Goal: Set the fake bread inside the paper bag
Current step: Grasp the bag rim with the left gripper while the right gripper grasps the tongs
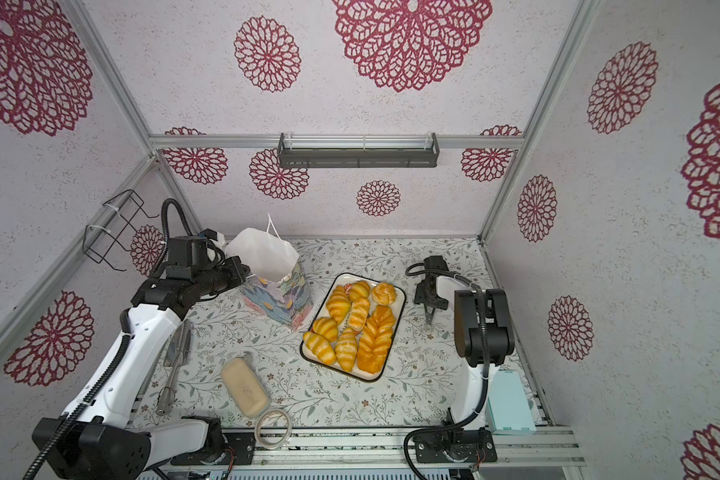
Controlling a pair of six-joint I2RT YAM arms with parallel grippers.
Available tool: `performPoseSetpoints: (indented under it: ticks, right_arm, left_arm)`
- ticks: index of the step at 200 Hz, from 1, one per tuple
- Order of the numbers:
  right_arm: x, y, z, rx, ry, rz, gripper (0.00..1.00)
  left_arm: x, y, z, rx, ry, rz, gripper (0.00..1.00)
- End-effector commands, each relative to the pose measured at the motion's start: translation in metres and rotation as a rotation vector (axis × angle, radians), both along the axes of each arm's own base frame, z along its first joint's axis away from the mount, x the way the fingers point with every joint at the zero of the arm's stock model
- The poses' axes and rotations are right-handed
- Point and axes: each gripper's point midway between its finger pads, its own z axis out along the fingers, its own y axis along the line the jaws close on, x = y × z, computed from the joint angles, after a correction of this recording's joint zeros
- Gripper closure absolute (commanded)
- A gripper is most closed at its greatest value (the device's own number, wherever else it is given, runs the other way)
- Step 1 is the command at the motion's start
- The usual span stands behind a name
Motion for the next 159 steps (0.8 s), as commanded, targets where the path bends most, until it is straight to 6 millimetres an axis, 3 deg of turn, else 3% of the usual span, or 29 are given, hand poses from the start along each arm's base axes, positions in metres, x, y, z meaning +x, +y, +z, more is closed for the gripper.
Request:
performPoseSetpoints:
  ticks: [1, 54, 118, 159]
  right_arm:
    - [-0.001, -0.005, 0.019, -0.010, -0.037, -0.017, 0.37]
    - [-0.008, -0.010, 0.046, -0.022, -0.099, -0.039, 0.53]
    - [-0.017, -0.011, 0.064, -0.019, -0.133, -0.050, 0.58]
    - [-0.032, 0.005, 0.087, -0.025, -0.155, -0.015, 0.58]
  left_arm:
    - [0.003, 0.000, 0.006, 0.001, -0.005, -0.008, 1.00]
    - [0.004, 0.000, 0.005, 0.007, -0.001, -0.016, 1.00]
    - [0.005, -0.002, 0.007, 0.005, -0.009, -0.022, 1.00]
    - [0.005, -0.002, 0.004, 0.010, -0.003, -0.025, 1.00]
